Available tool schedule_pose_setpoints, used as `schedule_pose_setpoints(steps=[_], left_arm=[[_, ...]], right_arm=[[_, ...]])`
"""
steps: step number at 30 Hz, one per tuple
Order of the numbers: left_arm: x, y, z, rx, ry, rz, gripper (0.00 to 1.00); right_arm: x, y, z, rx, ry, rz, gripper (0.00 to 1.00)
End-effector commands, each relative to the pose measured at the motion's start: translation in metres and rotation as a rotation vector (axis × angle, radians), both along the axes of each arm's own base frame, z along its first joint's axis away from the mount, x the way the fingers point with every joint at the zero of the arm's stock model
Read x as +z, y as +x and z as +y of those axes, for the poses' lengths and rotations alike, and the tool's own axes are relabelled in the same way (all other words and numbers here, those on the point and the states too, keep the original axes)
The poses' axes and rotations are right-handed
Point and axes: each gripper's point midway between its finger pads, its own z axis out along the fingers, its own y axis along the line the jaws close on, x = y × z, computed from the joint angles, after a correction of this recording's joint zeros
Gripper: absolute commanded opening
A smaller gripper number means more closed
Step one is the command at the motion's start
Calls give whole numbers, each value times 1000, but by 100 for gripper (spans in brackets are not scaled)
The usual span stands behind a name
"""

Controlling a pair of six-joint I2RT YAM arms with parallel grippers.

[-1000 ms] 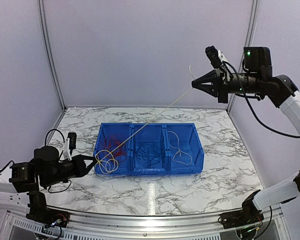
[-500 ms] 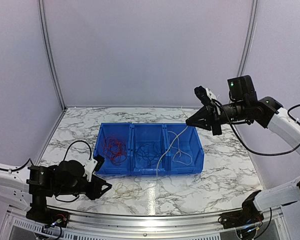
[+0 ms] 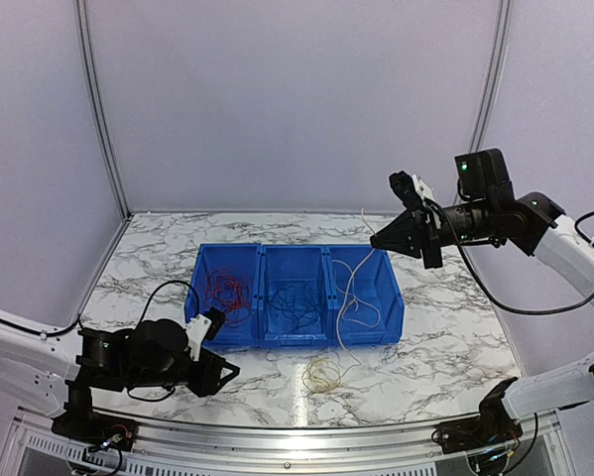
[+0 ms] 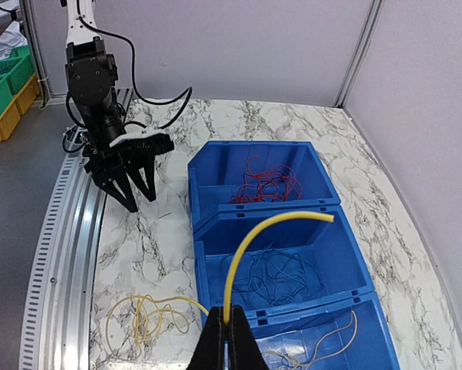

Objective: Untangle the cables

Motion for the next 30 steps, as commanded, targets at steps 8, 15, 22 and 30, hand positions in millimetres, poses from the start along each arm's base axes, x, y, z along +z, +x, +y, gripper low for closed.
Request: schedule_pose_setpoints(steps=[8,15,22,30], left_arm=[[-4,-3,-118,-199,-21,-19,50],[-34,12,-144,-163,35,7,44],[-45,16,-158,-168,31,42,24],[-32,30,-137,-75,5,14,0]], right_arm=[[19,-14,-1,31,34,-39,0],[21,-16,-3,26,35,-45,0],[14,-15,-3,25,29,-38,0],[19,-12,-6,4,20,-57,0]])
